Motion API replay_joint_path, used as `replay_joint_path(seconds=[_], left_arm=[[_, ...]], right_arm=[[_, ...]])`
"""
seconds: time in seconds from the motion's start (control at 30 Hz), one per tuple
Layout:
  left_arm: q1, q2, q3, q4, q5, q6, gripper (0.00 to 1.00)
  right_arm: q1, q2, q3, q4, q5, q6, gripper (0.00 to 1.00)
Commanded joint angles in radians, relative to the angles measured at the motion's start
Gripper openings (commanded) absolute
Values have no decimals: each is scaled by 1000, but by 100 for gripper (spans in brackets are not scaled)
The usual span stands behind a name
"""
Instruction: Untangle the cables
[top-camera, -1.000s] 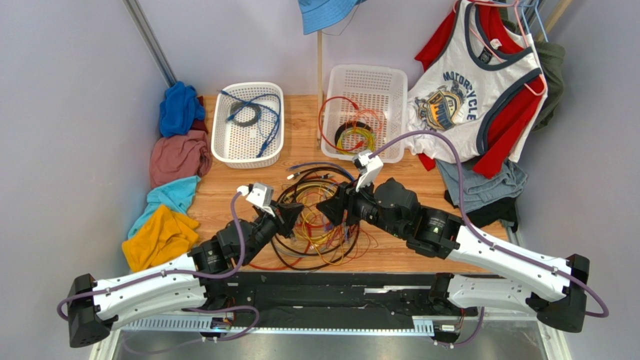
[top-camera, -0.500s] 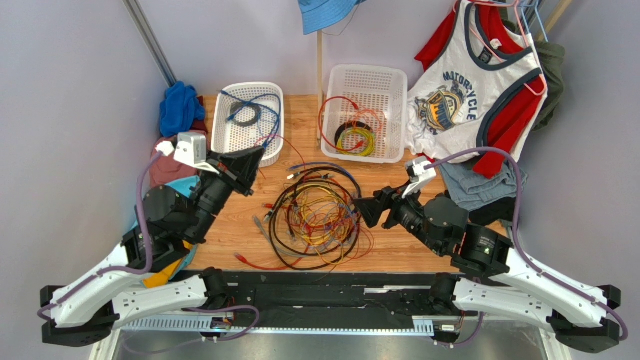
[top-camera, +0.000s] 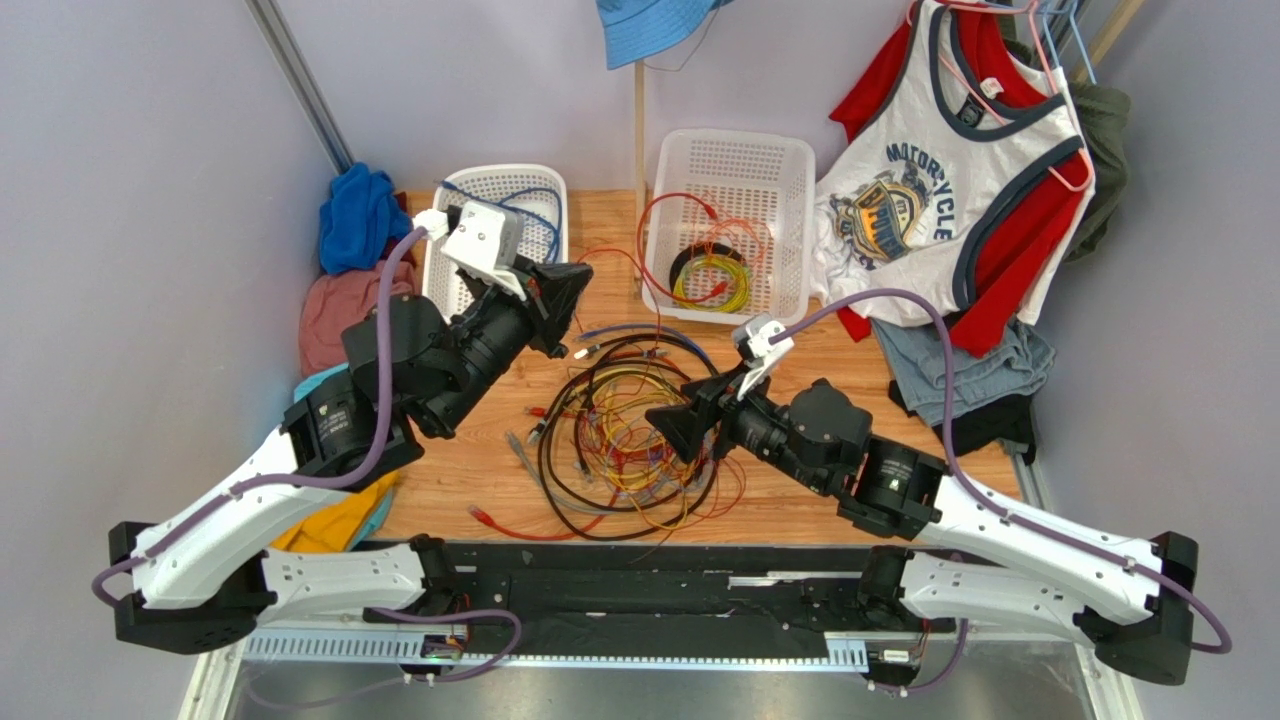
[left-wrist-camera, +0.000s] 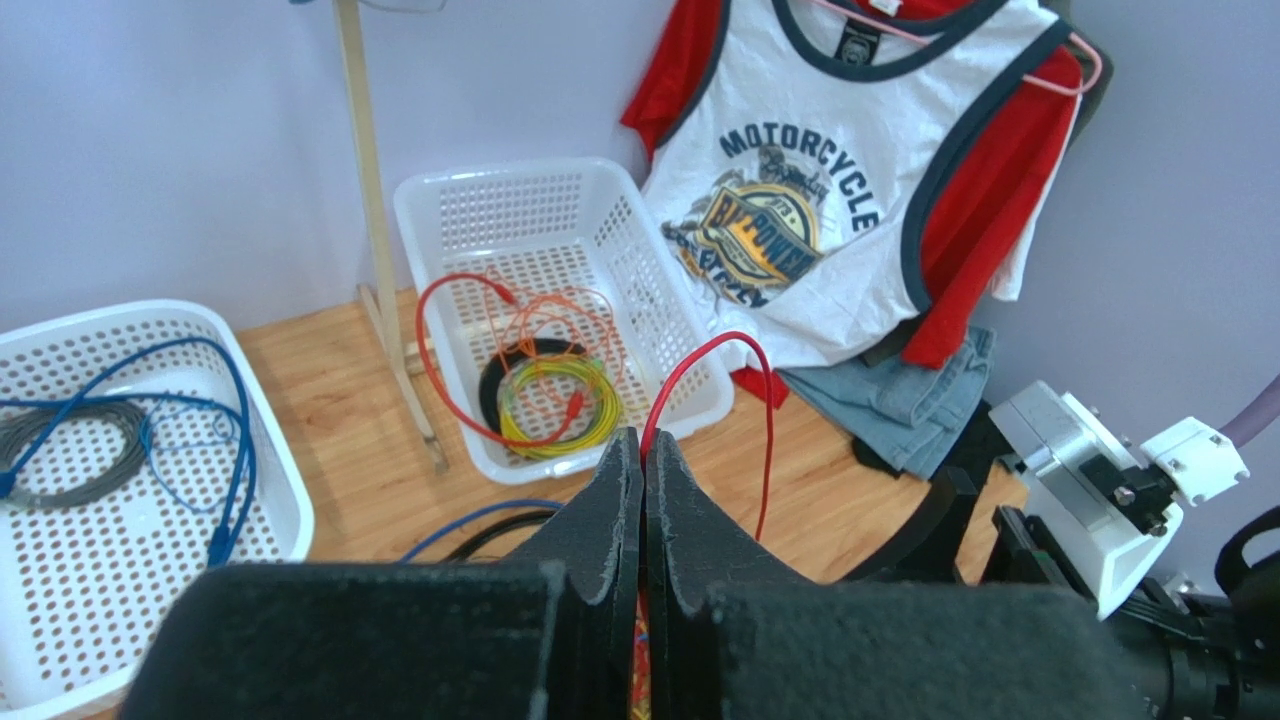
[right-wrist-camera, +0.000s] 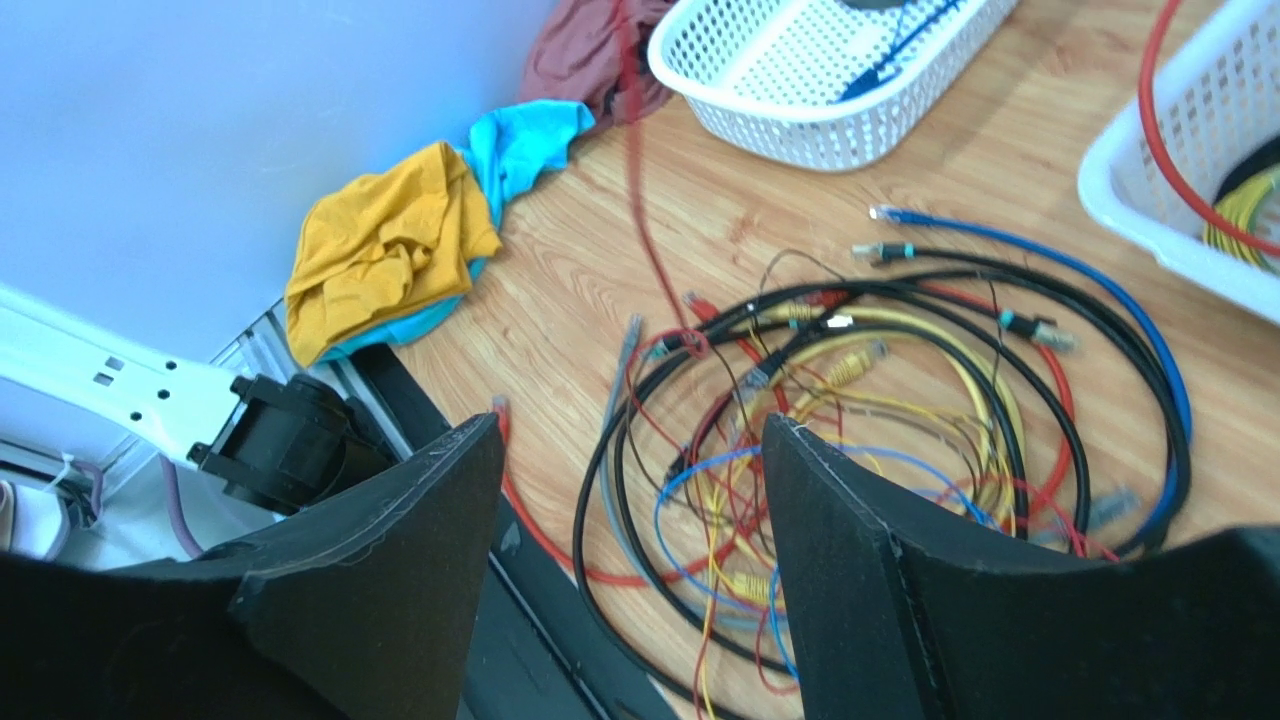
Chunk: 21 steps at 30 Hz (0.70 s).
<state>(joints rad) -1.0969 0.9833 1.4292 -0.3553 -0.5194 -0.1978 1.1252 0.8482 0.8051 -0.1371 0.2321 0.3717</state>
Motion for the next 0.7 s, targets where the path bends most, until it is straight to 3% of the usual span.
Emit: replay_joint_path(seconds=[0.0, 0.23, 0.33, 0.4, 0.53, 0.67], left_arm=[[3, -11, 37, -22, 27, 17, 0], [3, -20, 42, -37, 48, 5, 0], [3, -28, 37, -43, 48, 3, 0], [3, -34, 34, -44, 45, 3, 0], [3, -54, 14, -51, 30, 1, 0], [3, -145, -76, -22, -60, -29, 0]], right_arm=[[4, 66, -12, 208, -8, -79, 67], [1, 222, -55, 430, 117, -108, 67], [-2, 302, -31, 476, 157, -111, 62], [-5, 344, -20, 519, 168, -106, 52], [-8, 387, 32, 502, 235, -85, 0], [-11, 277, 100, 390, 302, -100, 0]])
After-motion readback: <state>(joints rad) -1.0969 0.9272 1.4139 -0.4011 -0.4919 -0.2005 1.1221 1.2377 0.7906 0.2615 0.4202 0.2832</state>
